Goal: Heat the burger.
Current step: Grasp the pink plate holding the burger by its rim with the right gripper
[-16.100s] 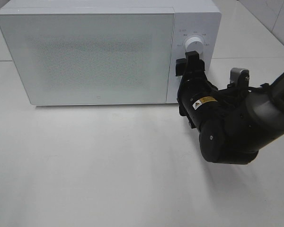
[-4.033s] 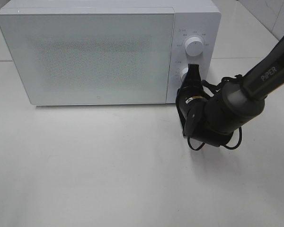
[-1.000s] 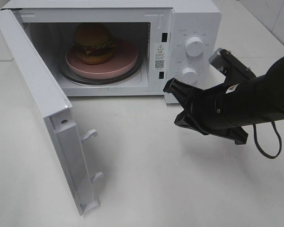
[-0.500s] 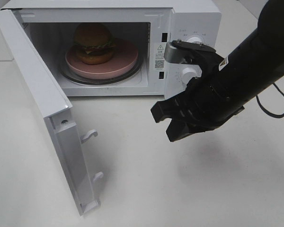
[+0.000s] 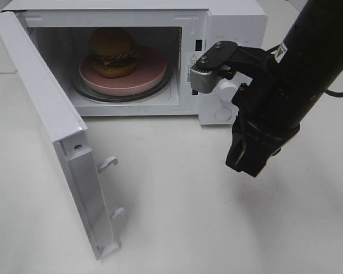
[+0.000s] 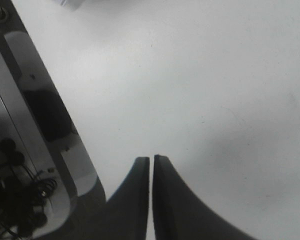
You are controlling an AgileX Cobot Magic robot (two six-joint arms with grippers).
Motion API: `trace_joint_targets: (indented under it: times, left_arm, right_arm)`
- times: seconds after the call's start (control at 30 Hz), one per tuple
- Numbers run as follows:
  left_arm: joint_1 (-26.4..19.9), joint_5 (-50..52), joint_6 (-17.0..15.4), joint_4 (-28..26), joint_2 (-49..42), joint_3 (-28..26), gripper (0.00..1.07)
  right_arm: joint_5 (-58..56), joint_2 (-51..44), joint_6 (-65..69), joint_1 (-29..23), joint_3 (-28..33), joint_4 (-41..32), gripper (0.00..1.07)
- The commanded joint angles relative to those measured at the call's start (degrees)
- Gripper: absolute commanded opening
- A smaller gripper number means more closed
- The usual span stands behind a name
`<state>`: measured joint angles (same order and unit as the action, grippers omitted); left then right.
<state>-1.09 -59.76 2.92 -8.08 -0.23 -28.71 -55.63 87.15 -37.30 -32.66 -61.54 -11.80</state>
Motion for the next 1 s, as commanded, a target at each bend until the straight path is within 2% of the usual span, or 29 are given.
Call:
trace_joint_targets:
  times: [0.03, 0.3, 0.43, 0.6, 0.67, 0.7, 0.77, 0.8, 0.83, 0.87, 0.9, 0.93, 0.97, 1.0]
  left_arm:
    - [-0.17, 0.57, -0.29, -0.17, -1.32, 0.17, 0.95]
    - [-0.17, 0.57, -0.29, -0.17, -1.32, 0.17, 0.95]
    - [-0.17, 0.57, -0.29, -0.17, -1.32, 0.17, 0.95]
    - [-0.17, 0.57, -0.29, -0.17, -1.32, 0.17, 0.95]
    - [-0.17, 0.57, -0.29, -0.17, -1.32, 0.17, 0.95]
    - [-0.17, 0.57, -0.29, -0.17, -1.32, 0.17, 0.95]
    - [-0.17, 0.57, -0.29, -0.17, -1.32, 0.17, 0.95]
    - [-0.17, 0.57, -0.29, -0.17, -1.32, 0.17, 0.95]
    - [-0.17, 0.57, -0.29, -0.17, -1.32, 0.17, 0.95]
    - [-0.17, 0.57, -0.29, -0.17, -1.32, 0.17, 0.95]
    - [-0.17, 0.57, -0.29, -0.17, -1.32, 0.17, 0.95]
    - [-0.17, 0.57, -0.29, -0.17, -1.32, 0.17, 0.95]
    - [-0.17, 0.57, -0.29, -0.17, -1.32, 0.17, 0.95]
    - [-0.17, 0.57, -0.29, -0.17, -1.32, 0.17, 0.95]
  right_arm:
    - [-2.35, -0.46, -11.97, -0.17, -1.55, 1.32, 0.06]
    - [-3.55, -0.46, -33.23, -0.17, -4.18, 4.58, 0.08]
    - [-3.5, -0.46, -35.81, -0.17, -5.27, 6.76, 0.08]
    - [-3.5, -0.46, -35.92, -0.17, -5.9, 9.91, 0.14]
    - [-3.04, -0.46, -35.92, -0.17, -5.9, 10.71, 0.23]
    - [-3.04, -0.46, -35.92, -0.17, -5.9, 10.71, 0.23]
    - [-2.12, -0.46, -35.52, -0.17, -5.9, 10.83, 0.38]
    - [-2.12, -0.46, -35.52, -0.17, -5.9, 10.83, 0.38]
    - [-1.38, -0.46, -33.8, -0.17, -5.9, 10.83, 0.5]
    - [-0.8, -0.46, -32.6, -0.17, -5.9, 10.83, 0.57]
    - [-0.8, -0.46, -32.6, -0.17, -5.9, 10.83, 0.57]
    - [0.46, -0.46, -29.91, -0.17, -5.9, 10.83, 0.7]
    - [0.46, -0.46, -29.91, -0.17, -5.9, 10.83, 0.7]
    - [1.43, -0.46, -27.33, -0.17, -5.9, 10.83, 0.83]
